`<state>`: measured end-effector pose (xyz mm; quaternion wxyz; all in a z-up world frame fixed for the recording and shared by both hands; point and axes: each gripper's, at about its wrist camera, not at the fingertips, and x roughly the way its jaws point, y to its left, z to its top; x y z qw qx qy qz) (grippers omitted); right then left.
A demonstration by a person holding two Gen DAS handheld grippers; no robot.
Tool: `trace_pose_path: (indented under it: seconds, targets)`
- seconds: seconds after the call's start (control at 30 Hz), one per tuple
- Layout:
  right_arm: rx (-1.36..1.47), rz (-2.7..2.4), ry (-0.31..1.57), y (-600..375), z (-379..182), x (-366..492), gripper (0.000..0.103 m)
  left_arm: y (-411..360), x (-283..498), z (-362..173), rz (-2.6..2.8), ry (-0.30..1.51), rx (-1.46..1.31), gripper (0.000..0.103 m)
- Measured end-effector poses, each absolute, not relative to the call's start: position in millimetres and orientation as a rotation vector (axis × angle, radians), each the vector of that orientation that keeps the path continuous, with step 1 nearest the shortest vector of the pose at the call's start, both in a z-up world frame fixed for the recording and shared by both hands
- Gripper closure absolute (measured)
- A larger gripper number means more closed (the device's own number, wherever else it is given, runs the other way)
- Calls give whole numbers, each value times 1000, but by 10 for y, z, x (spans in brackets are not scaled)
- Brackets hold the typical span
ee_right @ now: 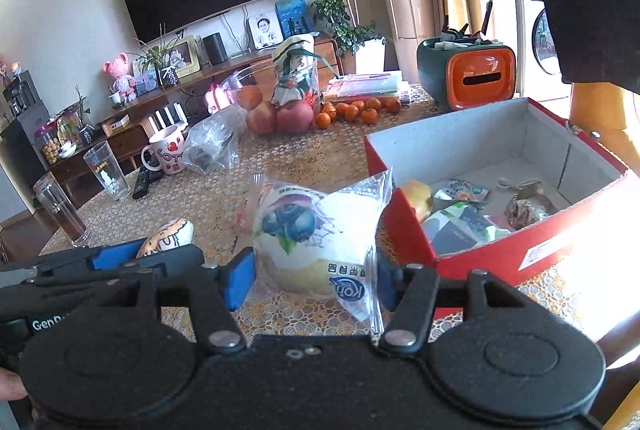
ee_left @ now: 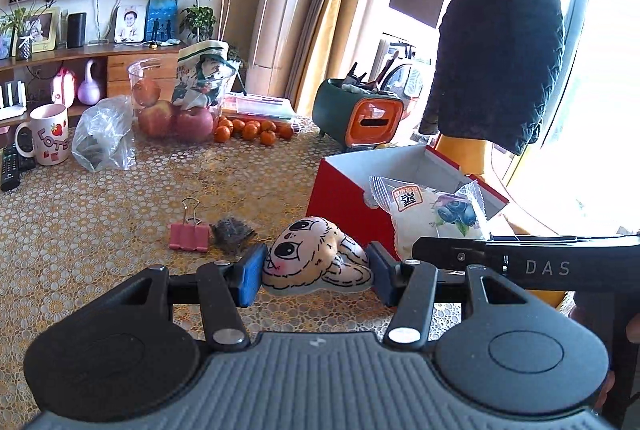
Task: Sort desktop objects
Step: 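Carry the cartoon-face toy with left tool while right tool carries the bread bag over the box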
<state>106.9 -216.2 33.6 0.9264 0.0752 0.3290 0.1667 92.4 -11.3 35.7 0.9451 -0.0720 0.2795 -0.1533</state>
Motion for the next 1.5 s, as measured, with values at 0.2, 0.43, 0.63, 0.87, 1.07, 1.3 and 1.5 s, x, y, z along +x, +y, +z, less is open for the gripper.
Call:
trace_pose_path:
  seconds: [0.2, 0.43, 0.63, 0.87, 1.07, 1.3, 1.5]
  targets:
    - [183, 326, 643, -2508, 399, 1030, 43, -473, 936, 450, -344, 559, -120, 50]
    - [199, 283, 618, -2905, 432, 1051, 43, -866, 1037, 470, -384, 555, -95, 50]
    - [202, 240, 604, -3205, 436, 1145, 43, -1169, 1180, 448, -418, 566, -75, 50]
    - [194, 196, 601, -3511, 398, 1350, 43, -1496, 1420, 406, -456, 581, -34, 50]
    - [198, 164, 615, -3724, 315, 1611, 43, -1723, 1658, 324, -476, 614, 1, 50]
    - [191, 152, 632, -3843, 223, 1910, 43, -1955, 1948, 244, -486, 641, 42, 50]
    - [178, 153, 675, -3887, 86, 2269, 43, -2136, 2266, 153, -476, 672, 79, 50]
